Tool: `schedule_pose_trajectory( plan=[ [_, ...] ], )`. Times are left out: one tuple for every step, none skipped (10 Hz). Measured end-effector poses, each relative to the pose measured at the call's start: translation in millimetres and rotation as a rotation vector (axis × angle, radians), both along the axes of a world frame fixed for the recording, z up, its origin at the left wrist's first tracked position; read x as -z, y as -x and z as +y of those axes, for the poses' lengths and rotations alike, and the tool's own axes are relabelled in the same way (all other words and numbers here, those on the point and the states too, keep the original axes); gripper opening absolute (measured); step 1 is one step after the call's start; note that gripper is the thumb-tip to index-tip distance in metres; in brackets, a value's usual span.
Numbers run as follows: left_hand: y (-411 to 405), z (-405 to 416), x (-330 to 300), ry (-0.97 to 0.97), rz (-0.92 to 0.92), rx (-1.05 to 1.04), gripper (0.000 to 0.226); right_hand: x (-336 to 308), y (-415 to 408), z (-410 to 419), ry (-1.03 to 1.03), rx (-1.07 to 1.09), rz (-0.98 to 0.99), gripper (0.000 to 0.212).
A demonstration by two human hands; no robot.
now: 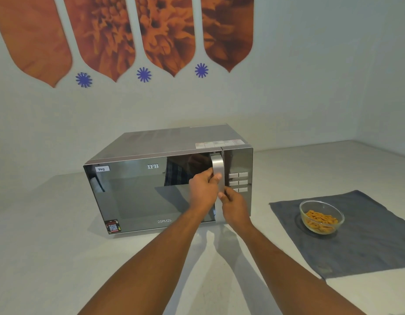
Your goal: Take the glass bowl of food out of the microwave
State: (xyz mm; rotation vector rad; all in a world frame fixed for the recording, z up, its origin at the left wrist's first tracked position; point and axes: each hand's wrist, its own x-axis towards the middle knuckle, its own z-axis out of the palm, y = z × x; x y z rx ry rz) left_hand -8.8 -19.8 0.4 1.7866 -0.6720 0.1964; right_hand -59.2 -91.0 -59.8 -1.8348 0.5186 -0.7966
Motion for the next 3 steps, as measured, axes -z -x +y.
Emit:
schedule_pose_trajectory(
  plan=[
    [3,5,2,-0.052,0.019,0.025,0.028,1,2,2,-0.002,0.031,0.006,0.023],
    [6,16,18,-0.118,0.006,0.058,0.025,11,8,6,-0.013,0.064,0.002,0.030],
    [11,34,46,-0.182,-0.032,0.067,0.022,26,17,18,0.042,0.087,0.050,0.032]
  ],
)
